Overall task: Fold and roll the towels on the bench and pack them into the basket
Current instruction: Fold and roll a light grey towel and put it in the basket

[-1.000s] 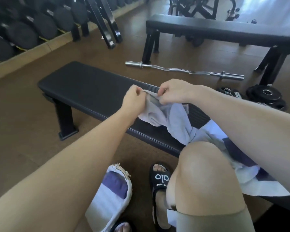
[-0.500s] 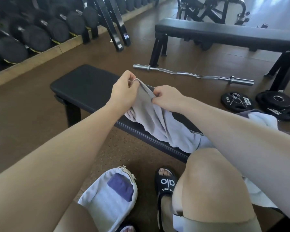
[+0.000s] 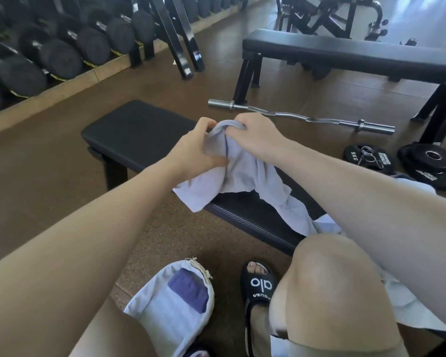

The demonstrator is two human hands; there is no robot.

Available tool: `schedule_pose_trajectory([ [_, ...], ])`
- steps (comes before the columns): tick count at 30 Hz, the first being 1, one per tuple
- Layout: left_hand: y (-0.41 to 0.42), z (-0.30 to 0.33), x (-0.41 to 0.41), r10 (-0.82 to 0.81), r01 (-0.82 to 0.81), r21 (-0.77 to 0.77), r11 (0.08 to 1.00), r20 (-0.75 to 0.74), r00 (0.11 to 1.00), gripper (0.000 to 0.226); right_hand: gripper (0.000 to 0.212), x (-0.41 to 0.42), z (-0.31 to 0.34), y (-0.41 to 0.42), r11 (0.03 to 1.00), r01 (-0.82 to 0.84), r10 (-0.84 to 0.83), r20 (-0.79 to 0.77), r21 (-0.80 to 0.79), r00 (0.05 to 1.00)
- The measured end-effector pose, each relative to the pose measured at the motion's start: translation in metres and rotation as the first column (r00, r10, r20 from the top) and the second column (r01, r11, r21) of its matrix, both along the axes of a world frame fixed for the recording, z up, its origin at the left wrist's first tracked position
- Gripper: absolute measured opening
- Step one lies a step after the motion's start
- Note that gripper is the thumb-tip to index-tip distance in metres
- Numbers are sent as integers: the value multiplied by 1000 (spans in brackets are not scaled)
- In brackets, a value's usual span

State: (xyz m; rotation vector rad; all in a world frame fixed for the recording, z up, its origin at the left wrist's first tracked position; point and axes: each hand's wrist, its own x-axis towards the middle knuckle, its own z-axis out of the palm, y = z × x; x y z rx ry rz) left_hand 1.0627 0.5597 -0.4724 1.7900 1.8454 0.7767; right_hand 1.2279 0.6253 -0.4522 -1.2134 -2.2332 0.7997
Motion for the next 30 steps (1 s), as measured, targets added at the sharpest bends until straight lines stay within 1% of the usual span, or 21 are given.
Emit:
schedule_pose_trajectory([
  [2,3,-6,3,25,-24,100,995,-13,1000,23,28,-7,0,-8,997,-69,68,-40,-21,997],
  [3,3,-7,3,55,-51,141,989,-23,998,14,27,-8,0,-9,996,-84,83,-38,-15,996],
  [4,4,-7,1,88,-81,166,983,-36,995,18,26,-7,-1,-8,996,-91,91,0,12,996],
  [5,3,-7,-3,113,-103,167,981,-52,992,20,24,-3,-2,-6,995,-94,91,74,43,993],
  [8,-1,0,-15,186,-165,152,975,-139,973,8,18,13,-6,5,997,-35,12,303,72,953],
  [11,-3,2,-28,253,-216,175,961,-228,940,9,10,25,-8,8,992,61,-102,424,110,900],
  [13,-1,2,-35,258,-223,144,964,-302,918,8,9,30,-7,7,982,90,-159,474,165,866],
  [15,1,0,-40,256,-248,69,966,-341,905,10,13,33,-5,8,969,99,-199,487,224,850],
  [17,1,-3,-46,279,-291,19,956,-347,895,17,15,37,-3,11,952,111,-238,463,285,854],
  [18,1,-3,-48,306,-319,17,948,-332,892,21,16,38,-1,13,940,120,-257,437,318,862],
  [20,2,-1,-53,367,-368,44,929,-254,895,23,15,41,3,19,928,132,-273,393,349,878],
  [22,4,4,-55,412,-406,73,911,-181,893,26,13,42,8,24,936,134,-263,392,326,881],
  [24,6,10,-56,431,-425,70,902,-173,886,29,13,42,11,26,941,146,-265,396,307,879],
  [26,7,13,-57,414,-419,35,907,-250,875,29,14,42,12,27,941,153,-270,394,303,879],
  [28,6,13,-60,388,-414,10,910,-368,845,21,17,44,12,29,944,152,-269,414,294,869],
  [30,5,8,-63,374,-423,-1,906,-465,803,12,19,47,13,31,936,180,-302,428,302,852],
])
